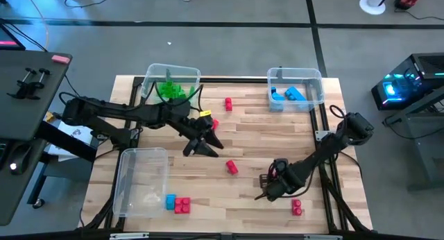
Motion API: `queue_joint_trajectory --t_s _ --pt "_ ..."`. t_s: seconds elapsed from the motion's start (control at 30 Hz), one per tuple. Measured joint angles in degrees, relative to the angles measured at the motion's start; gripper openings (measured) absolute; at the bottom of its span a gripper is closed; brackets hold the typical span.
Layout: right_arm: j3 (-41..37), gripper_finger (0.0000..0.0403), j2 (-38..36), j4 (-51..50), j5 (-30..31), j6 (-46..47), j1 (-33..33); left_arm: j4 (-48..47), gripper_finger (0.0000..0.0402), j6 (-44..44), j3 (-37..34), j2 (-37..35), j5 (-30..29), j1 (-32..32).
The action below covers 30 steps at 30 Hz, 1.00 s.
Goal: Sort blocks
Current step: Put the red game piece into the bottom transparent bin
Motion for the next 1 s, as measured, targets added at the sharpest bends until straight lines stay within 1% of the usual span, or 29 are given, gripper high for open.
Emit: queue_joint_trajectory --t_s 0.17,0.27,0.37,0.47,0.5,0.53,0.63,0.73,0.8,0.9,0.97,1.0 --pt "-4.6 0.0212 -0.2 8.9 0.1 -1.3 0.0 0.0 0.0252 -0.1 0.0 0.0 0.1 -2.0" --pt "-6.1 0.0188 -0.4 10.7 -0.1 -1.8 0.1 0.0 0.0252 -0.6 0.0 0.0 0.0 -3.4" --pt "-6.2 0.0134 -0.3 10.1 0.2 -2.4 0.2 0.4 0.0252 -0.6 0.0 0.0 -1.3 -5.0" --pt "-6.2 0.0050 -0.4 9.6 0.5 -4.1 0.2 1.2 0.0252 -1.1 0.0 0.0 -4.6 -6.5" --pt "-6.0 0.0027 -0.7 9.3 0.7 -5.3 0.3 1.6 0.0252 -1.2 0.0 0.0 -5.8 -6.8" --pt "-5.4 0.0017 -0.9 8.5 1.5 -6.5 0.6 1.9 0.0252 -1.3 0.0 0.0 -7.0 -7.1" --pt "-2.5 0.0021 -2.6 2.2 3.9 -9.8 0.9 4.3 0.0252 -1.0 0.0 0.0 -8.2 -7.4" --pt "2.8 0.0008 -6.5 -3.8 9.6 -13.4 1.9 7.8 0.0252 0.8 0.0 0.0 -10.1 -7.2" --pt "5.9 0.0005 -8.8 -6.1 16.6 -17.8 2.8 9.2 0.0252 3.0 0.2 0.0 -11.6 -6.6" --pt "10.6 0.0009 -11.9 -3.0 28.3 -27.2 3.3 5.4 0.0252 9.2 3.4 0.4 -14.7 -5.7" --pt "12.7 0.0005 -12.9 -0.7 33.8 -34.7 3.3 2.1 0.0252 14.0 6.0 0.6 -15.3 -5.3" --pt "13.7 0.0004 -12.9 0.8 35.4 -38.6 2.9 1.5 0.0252 16.0 7.6 1.0 -15.2 -5.1"
